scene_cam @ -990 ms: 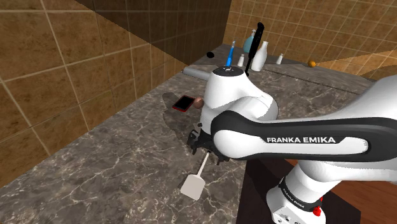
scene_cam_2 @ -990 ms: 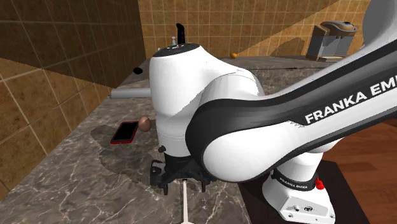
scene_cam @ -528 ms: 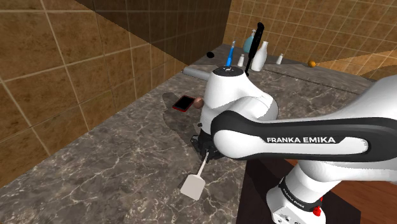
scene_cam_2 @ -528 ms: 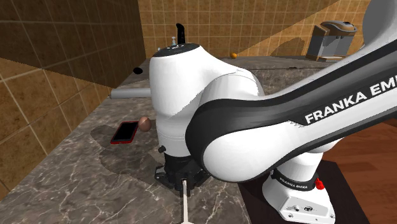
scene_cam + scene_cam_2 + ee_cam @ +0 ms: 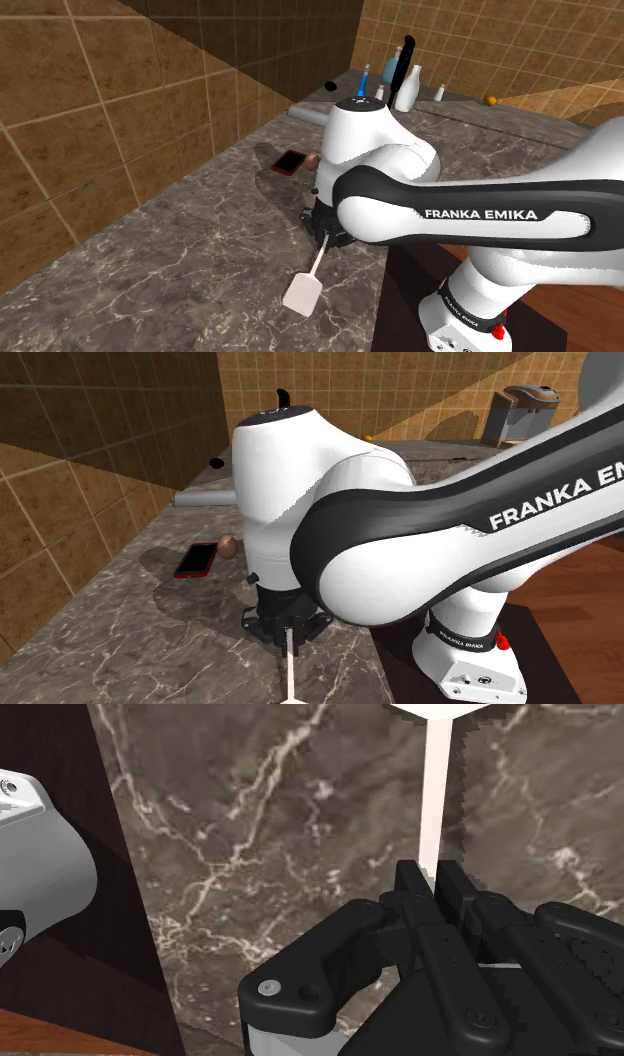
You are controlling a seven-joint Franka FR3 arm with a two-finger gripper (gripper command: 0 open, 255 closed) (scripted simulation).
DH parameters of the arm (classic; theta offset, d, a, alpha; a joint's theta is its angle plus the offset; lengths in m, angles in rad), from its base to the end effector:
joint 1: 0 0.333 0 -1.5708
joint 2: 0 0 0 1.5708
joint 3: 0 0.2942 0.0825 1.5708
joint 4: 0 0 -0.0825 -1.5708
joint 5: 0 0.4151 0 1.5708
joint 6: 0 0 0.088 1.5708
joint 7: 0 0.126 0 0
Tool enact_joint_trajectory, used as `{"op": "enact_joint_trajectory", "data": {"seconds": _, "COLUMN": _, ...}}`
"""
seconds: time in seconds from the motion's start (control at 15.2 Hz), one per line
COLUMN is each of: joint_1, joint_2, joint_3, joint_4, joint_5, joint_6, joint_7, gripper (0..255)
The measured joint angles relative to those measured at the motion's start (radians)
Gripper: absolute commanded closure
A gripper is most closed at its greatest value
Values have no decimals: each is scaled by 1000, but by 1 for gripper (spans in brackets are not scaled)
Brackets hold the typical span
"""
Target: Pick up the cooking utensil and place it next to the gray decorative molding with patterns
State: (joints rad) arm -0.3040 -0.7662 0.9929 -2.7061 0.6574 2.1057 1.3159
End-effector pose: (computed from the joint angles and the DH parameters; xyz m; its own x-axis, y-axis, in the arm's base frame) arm 0.3299 0.2223 0.3006 0.3943 -0.9166 0.0665 -0.9186 -0.3953 -0.0008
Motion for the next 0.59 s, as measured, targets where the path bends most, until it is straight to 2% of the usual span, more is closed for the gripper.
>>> {"op": "enact_joint_trajectory", "data": {"seconds": 0.59, "joint_1": 17, "joint_2": -64, "joint_3": -96, "joint_4": 65, "joint_5": -56, "joint_6": -136, "joint_7": 3, "gripper": 255}}
